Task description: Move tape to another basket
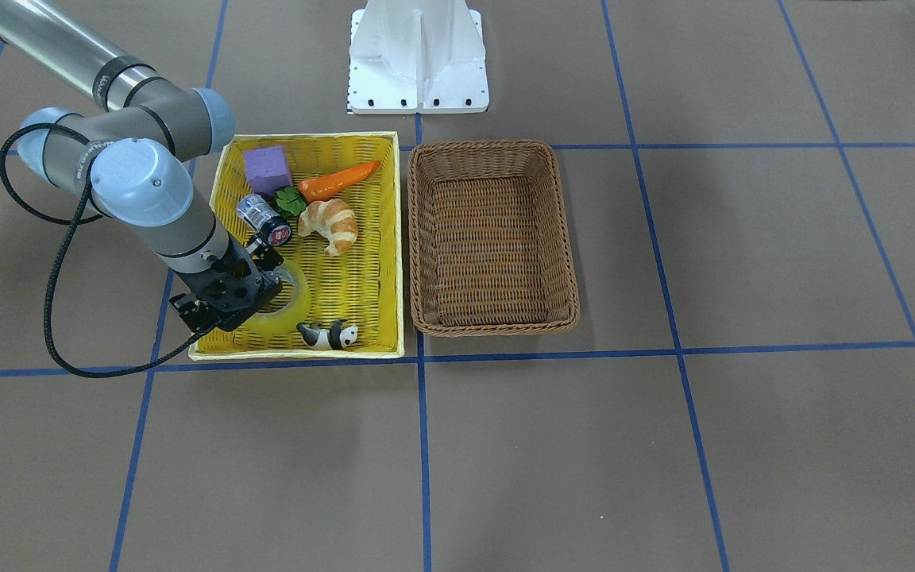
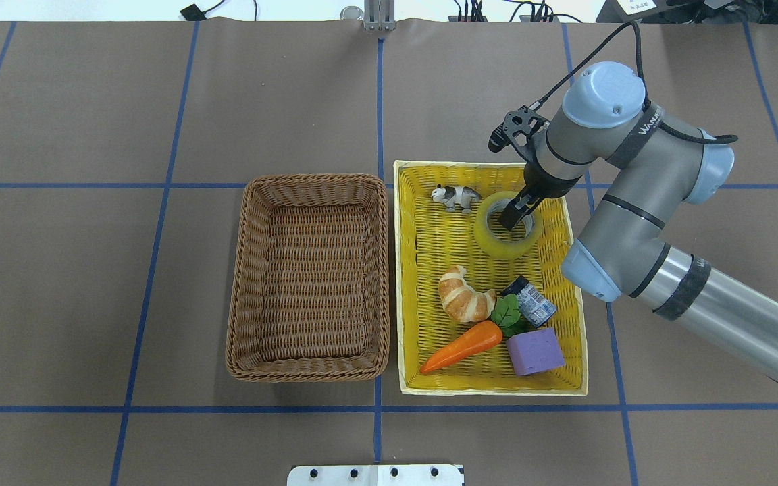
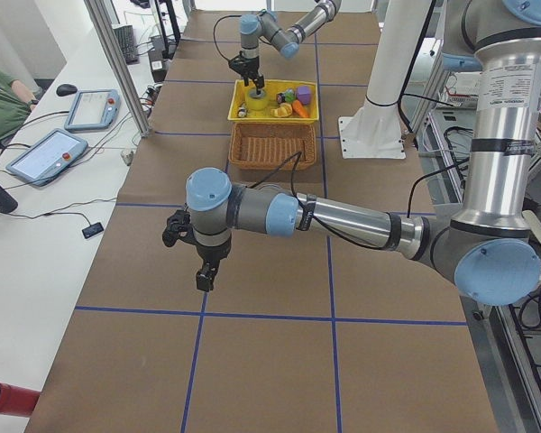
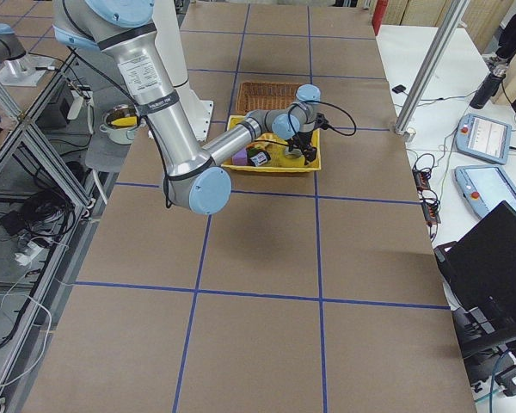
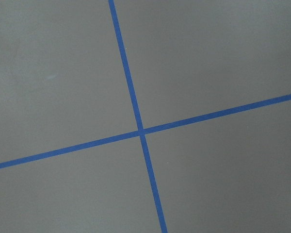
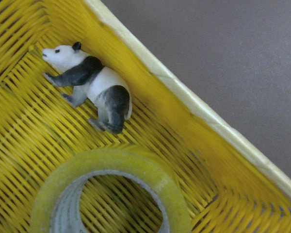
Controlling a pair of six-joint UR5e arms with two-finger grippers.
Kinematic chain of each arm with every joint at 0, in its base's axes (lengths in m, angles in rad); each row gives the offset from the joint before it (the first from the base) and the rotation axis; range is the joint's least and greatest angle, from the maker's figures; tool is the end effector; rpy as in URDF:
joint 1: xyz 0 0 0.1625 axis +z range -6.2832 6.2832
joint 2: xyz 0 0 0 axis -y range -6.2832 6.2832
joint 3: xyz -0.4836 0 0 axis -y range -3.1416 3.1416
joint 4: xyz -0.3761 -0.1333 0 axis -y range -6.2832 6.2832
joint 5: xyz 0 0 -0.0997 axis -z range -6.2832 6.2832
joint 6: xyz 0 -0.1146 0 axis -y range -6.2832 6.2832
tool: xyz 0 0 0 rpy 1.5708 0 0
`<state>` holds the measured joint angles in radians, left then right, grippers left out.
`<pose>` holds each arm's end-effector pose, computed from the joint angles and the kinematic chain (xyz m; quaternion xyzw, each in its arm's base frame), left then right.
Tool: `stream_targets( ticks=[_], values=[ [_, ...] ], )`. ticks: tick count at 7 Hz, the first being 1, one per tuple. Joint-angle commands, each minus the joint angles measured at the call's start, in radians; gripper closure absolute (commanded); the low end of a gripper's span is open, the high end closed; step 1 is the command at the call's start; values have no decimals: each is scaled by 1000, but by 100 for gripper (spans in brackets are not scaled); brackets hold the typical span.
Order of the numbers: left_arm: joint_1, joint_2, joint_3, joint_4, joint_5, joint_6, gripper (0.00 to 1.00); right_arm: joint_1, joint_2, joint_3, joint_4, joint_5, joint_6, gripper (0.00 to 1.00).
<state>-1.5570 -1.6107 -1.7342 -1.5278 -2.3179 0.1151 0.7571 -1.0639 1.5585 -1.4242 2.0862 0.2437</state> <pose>-0.0485 -0.5002 0.6369 0.0929 0.3595 0.0889 0.9242 -0.4599 -0.5403 0.4270 0.1411 -0.3626 -0.3351 0.8581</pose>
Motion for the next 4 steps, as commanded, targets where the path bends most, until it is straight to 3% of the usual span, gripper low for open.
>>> stream_targets(
  ticks=[1, 2, 3, 4],
  values=[
    [0, 0, 1, 0, 0, 0, 2, -5, 1, -18, 2, 0, 0, 43],
    [0, 2, -1, 0, 0, 2, 2, -5, 2, -24, 2, 1, 3, 75],
    [0, 2, -1, 0, 0, 2, 2, -5, 2, -23, 4, 2, 18, 100],
    [0, 2, -1, 0, 0, 0, 2, -2, 2, -17, 5, 2, 41, 100]
  ],
)
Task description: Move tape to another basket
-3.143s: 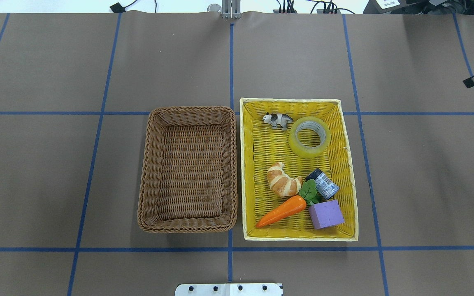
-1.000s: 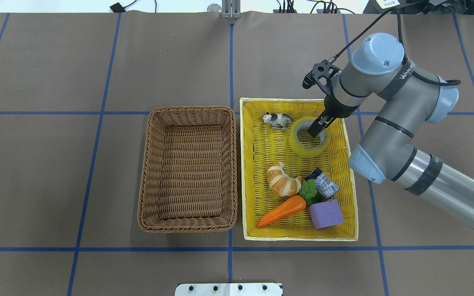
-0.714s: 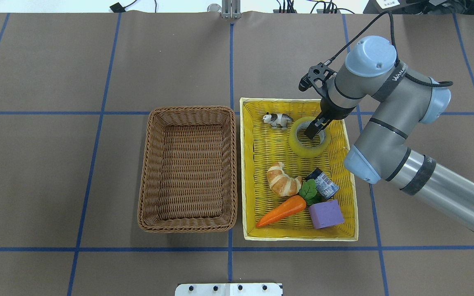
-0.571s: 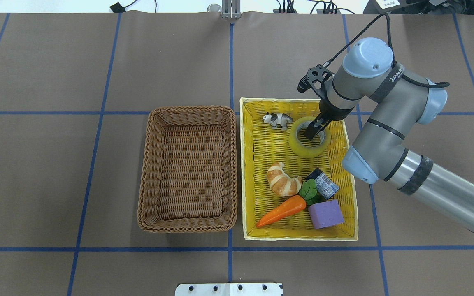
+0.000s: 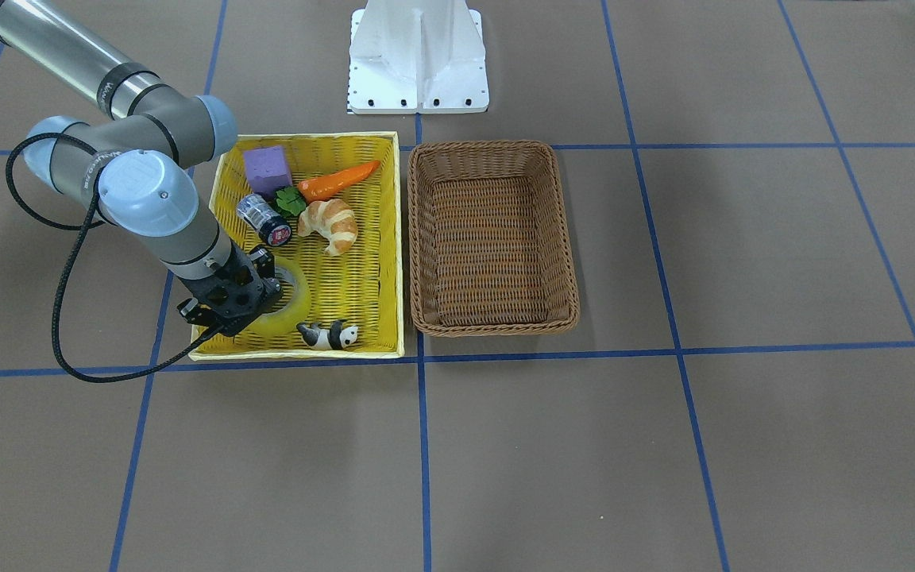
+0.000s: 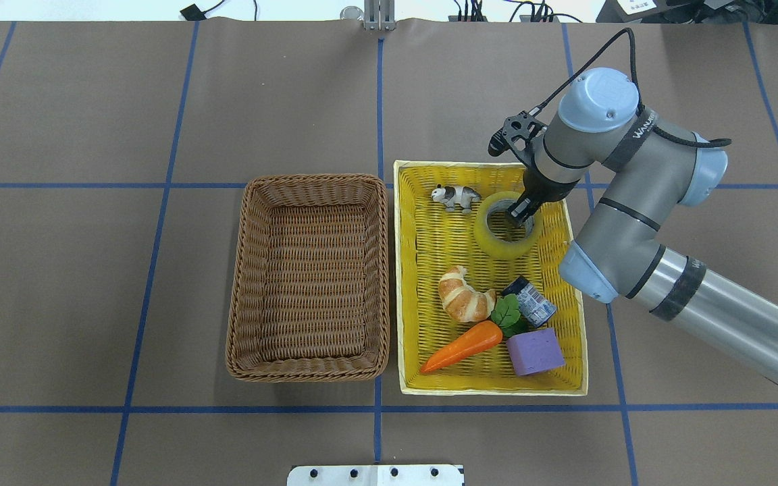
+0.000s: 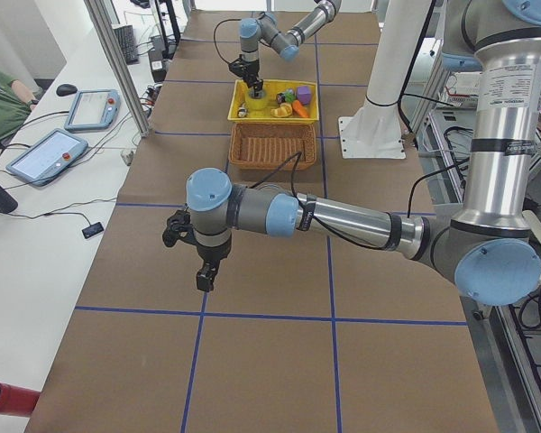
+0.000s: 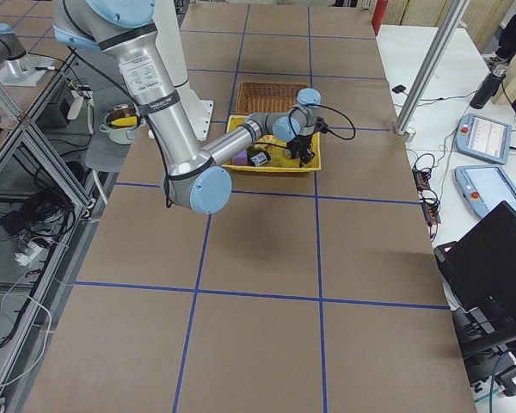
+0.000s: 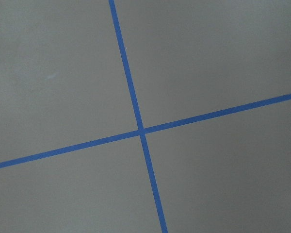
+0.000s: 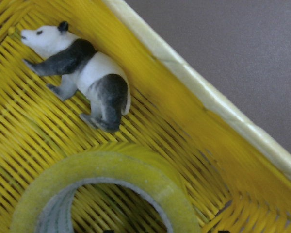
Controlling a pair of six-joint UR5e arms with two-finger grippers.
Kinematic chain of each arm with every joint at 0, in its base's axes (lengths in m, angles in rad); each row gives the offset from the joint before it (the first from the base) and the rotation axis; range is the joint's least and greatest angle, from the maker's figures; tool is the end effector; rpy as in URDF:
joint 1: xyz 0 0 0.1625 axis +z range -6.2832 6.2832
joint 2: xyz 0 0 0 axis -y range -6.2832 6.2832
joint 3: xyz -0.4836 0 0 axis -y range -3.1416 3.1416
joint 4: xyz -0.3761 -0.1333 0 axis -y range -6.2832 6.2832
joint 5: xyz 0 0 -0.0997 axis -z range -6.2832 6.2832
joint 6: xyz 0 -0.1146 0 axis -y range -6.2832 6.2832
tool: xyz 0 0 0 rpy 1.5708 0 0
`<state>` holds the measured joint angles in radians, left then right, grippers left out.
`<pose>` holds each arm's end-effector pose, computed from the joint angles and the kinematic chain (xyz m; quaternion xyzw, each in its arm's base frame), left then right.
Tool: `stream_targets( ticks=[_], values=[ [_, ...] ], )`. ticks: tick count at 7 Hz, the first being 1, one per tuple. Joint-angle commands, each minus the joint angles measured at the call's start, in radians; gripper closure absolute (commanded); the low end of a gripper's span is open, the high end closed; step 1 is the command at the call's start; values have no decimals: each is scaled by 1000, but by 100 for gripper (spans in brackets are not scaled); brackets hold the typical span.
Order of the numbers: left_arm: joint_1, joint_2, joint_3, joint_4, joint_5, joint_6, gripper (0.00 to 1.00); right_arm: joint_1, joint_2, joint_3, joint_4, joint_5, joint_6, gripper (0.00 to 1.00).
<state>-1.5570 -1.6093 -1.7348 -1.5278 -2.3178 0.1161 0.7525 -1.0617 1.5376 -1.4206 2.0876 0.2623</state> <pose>-0.0485 -0.4995 0.6373 0.0927 0.3594 0.0892 0.9243 -0.4653 -0.5407 0.4348 0.1303 -0.3616 -0.3281 0.8629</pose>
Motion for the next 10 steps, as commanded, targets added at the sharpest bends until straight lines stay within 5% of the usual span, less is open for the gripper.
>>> stream_targets(
  ticks=[1, 3, 5, 10],
  values=[
    [0, -1, -2, 0, 0, -1, 2, 42, 2, 48, -3, 14, 44, 100],
    [0, -3, -5, 0, 0, 1, 2, 120, -6, 143, -11, 122, 67, 100],
    [2, -18, -28, -14, 0, -54, 2, 130, 2, 226, 47, 144, 343, 100],
    [115, -41, 7, -815, -101, -987, 3, -60, -12, 219, 726, -166, 1174, 100]
  ],
)
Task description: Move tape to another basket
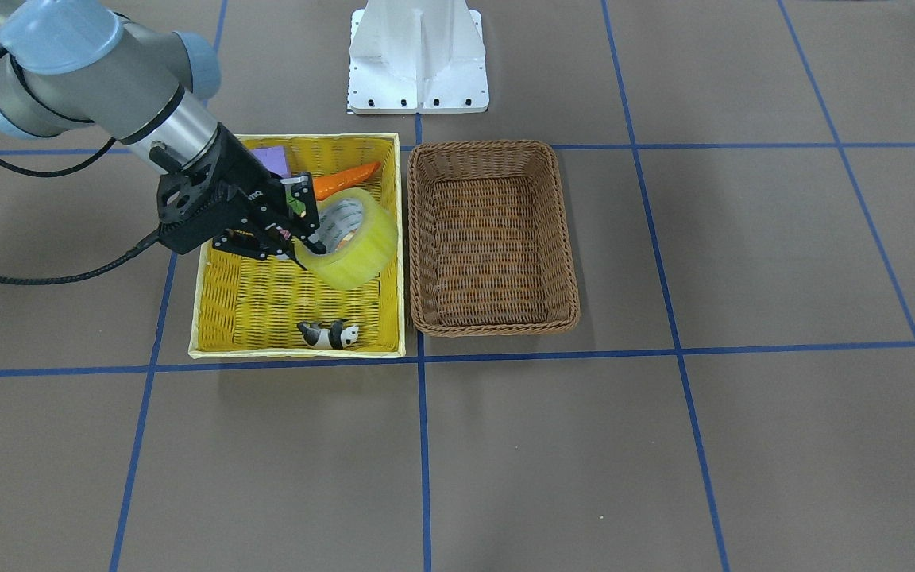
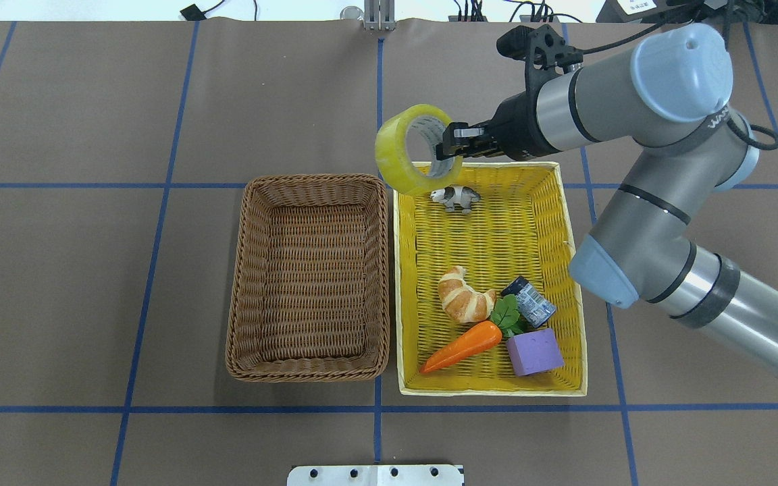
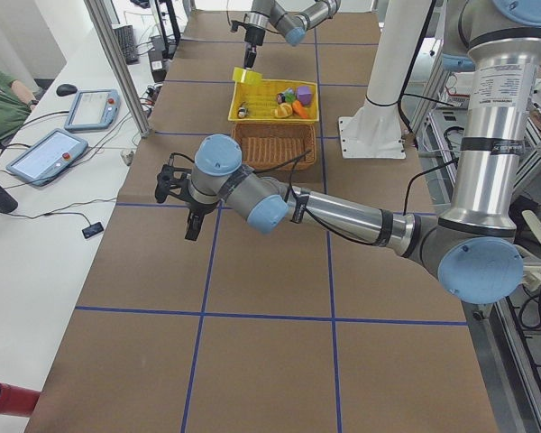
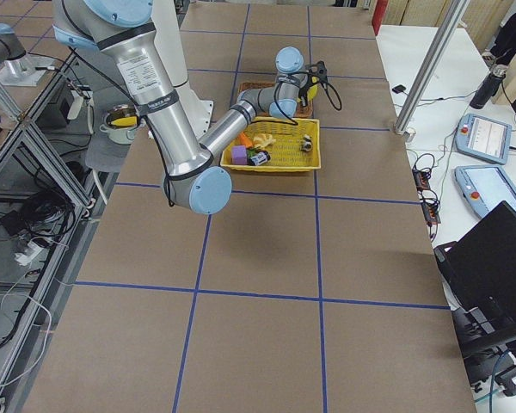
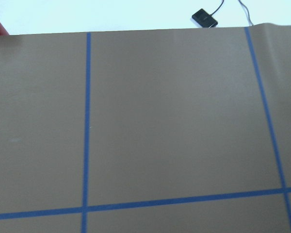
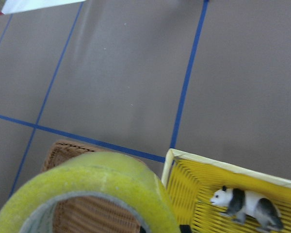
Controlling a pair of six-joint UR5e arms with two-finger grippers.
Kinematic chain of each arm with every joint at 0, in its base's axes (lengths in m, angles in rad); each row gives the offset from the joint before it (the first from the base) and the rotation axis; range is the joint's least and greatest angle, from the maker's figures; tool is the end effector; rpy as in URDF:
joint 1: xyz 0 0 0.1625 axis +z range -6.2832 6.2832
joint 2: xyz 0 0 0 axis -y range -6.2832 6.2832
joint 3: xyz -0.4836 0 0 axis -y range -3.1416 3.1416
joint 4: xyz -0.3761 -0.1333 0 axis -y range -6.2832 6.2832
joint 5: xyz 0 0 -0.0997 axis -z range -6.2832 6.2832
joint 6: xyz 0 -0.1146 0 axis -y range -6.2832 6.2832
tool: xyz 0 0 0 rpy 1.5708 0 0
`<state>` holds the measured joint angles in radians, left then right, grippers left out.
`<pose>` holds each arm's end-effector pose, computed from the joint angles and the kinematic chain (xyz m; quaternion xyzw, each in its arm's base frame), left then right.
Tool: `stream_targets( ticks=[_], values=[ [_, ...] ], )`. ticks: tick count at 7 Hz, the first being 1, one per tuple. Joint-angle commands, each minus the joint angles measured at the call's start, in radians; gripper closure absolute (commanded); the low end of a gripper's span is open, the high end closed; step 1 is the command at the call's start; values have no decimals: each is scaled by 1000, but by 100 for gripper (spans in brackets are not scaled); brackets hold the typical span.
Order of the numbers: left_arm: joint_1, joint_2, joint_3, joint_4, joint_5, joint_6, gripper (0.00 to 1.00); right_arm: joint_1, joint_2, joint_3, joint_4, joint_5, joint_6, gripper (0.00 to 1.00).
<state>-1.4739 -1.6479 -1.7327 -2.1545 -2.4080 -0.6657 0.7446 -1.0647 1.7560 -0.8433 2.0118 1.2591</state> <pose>0.0030 -0.5289 0.5347 0.2004 0.4818 -0.0790 0.8494 -0.4147 -0.4969 0.2628 0.1770 -0.6326 0.0199 0.7537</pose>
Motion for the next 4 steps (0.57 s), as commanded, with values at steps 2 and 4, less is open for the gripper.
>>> stream_targets(
  ticks=[2, 4],
  values=[
    [125, -94, 4, -449, -10, -725, 12, -149, -8, 6, 324, -235, 372, 100],
    [267, -243, 2, -671, 106, -1183, 3, -182, -4, 20, 432, -255, 407, 100]
  ],
)
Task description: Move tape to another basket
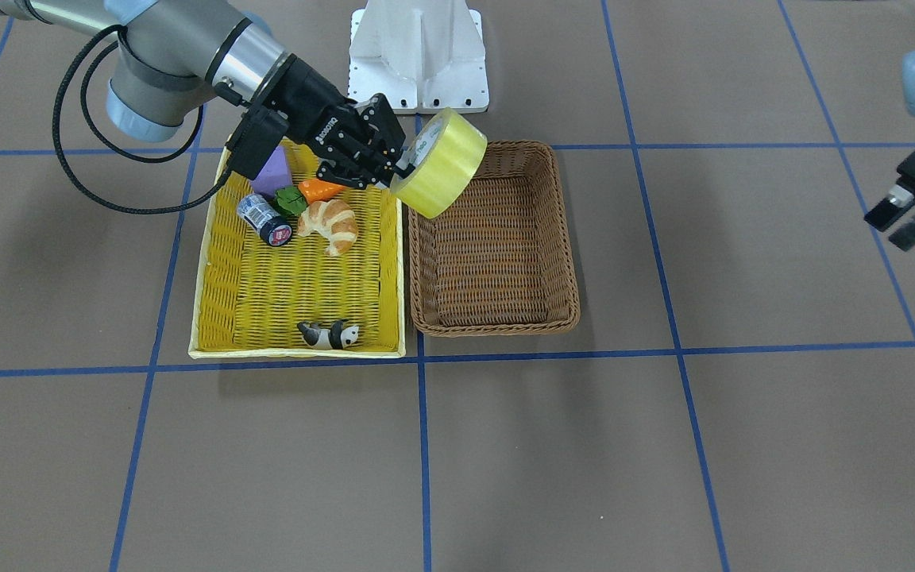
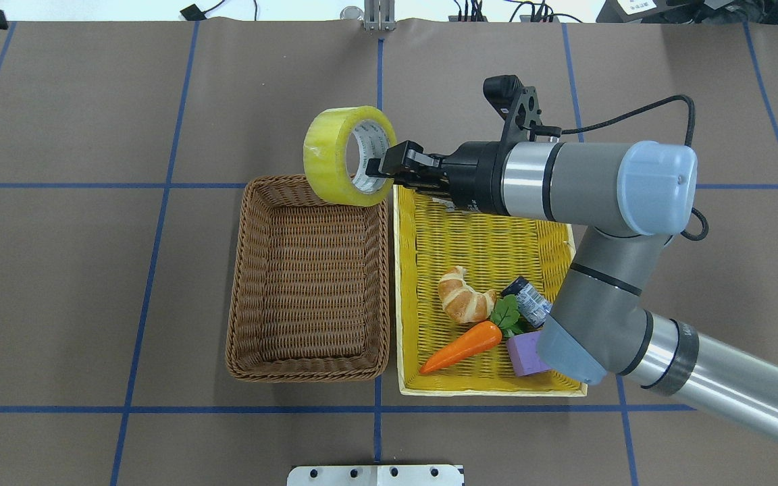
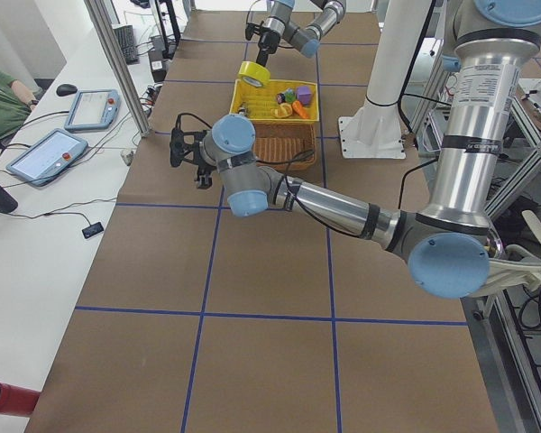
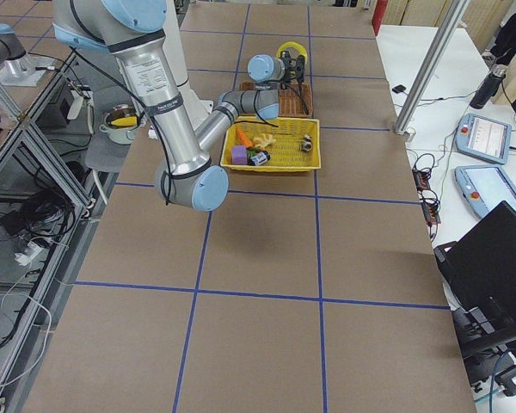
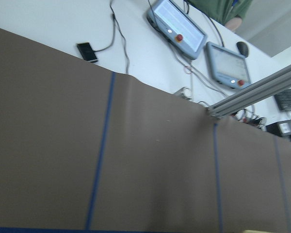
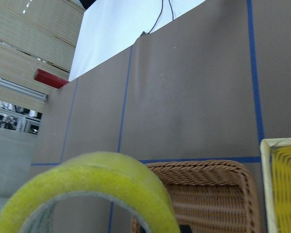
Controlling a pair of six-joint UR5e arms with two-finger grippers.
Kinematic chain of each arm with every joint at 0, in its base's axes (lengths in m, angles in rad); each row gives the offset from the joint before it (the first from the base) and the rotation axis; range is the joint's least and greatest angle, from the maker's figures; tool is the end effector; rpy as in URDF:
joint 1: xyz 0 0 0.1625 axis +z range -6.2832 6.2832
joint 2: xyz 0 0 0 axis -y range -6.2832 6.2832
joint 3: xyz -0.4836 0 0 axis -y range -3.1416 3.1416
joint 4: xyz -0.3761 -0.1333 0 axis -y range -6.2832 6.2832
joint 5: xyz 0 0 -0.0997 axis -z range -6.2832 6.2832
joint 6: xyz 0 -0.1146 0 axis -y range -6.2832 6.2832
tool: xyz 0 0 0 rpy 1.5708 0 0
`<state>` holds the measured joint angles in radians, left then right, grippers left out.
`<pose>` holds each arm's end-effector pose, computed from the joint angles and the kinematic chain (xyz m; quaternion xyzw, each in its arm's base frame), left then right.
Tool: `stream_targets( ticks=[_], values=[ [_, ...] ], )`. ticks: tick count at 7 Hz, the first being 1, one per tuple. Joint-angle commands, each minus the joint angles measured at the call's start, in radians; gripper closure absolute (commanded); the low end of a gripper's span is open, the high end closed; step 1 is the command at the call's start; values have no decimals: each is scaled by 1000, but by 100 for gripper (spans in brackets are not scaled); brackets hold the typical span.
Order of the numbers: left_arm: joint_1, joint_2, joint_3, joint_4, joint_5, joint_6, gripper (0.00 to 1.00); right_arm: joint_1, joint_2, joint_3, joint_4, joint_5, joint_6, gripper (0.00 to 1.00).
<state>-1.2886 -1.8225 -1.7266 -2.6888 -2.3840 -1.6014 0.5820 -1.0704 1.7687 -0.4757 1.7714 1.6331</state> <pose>0.1048 -0.5412 0.3858 0.1422 0.6813 -0.1910 0.6922 -0.4469 -0.4263 0.2230 0.1393 -0.7673 0.1224 0.6139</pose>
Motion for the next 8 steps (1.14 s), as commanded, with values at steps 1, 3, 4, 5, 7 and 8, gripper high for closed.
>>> stream_targets(
  ticks=[1, 3, 4, 5, 7, 8],
  values=[
    [179, -69, 1, -290, 200, -382, 2, -19, 4, 8, 122, -14, 65, 100],
    [276, -113, -1, -452, 293, -646, 2, -21, 13, 14, 166, 58, 134, 100],
    [291, -160, -11, -463, 287, -711, 2, -18, 18, 18, 167, 147, 134, 100],
    [349, -184, -31, -491, 287, -729, 2, -18, 29, 27, 166, 182, 142, 100],
    [442, -185, -80, -526, 295, -742, 2, -16, 53, 37, 167, 255, 177, 100],
    [443, -185, -80, -528, 295, -744, 2, -16, 61, 41, 167, 255, 178, 100]
  ],
)
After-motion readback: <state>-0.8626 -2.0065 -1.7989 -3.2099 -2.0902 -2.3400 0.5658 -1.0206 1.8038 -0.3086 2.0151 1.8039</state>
